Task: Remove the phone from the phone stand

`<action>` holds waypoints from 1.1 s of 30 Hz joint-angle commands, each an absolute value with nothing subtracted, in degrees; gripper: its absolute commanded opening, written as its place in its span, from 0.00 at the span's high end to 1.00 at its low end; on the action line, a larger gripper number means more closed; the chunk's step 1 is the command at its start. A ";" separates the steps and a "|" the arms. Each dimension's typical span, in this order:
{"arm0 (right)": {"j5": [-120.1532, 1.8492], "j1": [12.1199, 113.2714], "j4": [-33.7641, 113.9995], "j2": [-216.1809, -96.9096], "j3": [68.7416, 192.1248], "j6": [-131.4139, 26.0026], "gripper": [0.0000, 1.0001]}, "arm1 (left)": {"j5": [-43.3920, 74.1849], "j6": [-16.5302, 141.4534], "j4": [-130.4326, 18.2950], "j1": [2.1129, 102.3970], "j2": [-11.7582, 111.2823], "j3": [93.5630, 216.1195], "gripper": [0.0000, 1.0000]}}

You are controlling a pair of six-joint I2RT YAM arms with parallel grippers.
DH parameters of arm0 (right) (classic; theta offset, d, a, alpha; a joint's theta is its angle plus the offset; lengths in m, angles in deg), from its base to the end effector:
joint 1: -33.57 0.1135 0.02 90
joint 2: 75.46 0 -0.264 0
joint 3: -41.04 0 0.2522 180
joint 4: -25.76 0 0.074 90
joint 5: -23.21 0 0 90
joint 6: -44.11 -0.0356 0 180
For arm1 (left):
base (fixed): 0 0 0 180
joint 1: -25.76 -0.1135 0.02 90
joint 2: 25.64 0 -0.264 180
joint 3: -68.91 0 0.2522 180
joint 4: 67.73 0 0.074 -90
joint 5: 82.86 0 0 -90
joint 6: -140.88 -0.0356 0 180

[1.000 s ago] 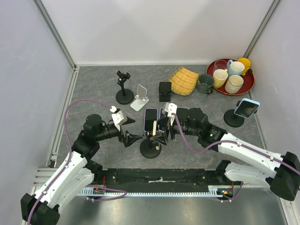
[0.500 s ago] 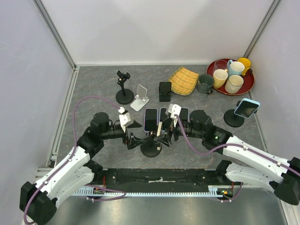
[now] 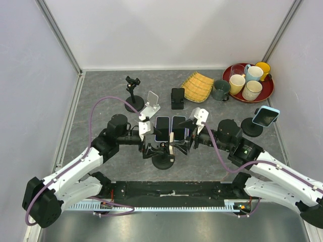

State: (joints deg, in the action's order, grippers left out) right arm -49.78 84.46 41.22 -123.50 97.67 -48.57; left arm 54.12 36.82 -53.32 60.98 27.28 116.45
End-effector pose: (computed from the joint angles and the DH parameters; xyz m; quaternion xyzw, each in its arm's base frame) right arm 0.1182 0.1619 0.3346 -0.3918 0.6354 0.3945 0.5359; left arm 0.1520 -0.1391 0.2672 0.5212 0.5864 -0.4174 0.4586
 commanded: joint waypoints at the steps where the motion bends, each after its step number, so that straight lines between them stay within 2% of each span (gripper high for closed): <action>1: -53.60 84.46 41.98 -121.17 99.10 -47.47 0.02 | 57.23 36.01 -58.79 61.53 29.63 117.22 0.00; 6: -55.01 84.46 42.51 -119.94 98.04 -47.30 0.02 | 59.43 40.07 -64.16 62.14 31.13 114.40 0.00; 10: -56.07 84.46 43.21 -119.85 98.13 -47.21 0.02 | 58.47 39.20 -63.72 63.63 33.06 113.96 0.12; 15: -57.74 84.46 44.79 -119.85 99.01 -47.03 0.02 | 55.48 37.96 -63.02 65.04 33.86 113.87 0.19; 21: -58.18 84.46 45.85 -120.55 99.27 -47.12 0.02 | 52.67 37.79 -63.19 65.66 33.68 113.70 0.34; 26: -57.83 84.46 46.46 -121.52 100.32 -47.21 0.02 | 51.00 37.61 -63.46 66.62 32.98 112.91 0.42; 29: -58.88 84.46 47.69 -121.52 101.29 -47.30 0.02 | 49.77 37.61 -63.54 67.06 32.46 112.64 0.56; 30: -59.58 84.46 48.22 -121.35 101.55 -47.30 0.02 | 49.50 38.22 -63.81 67.15 32.36 112.64 0.66; 33: -61.87 84.54 52.08 -121.43 103.13 -47.30 0.02 | 47.92 40.41 -65.56 67.33 31.57 111.77 0.74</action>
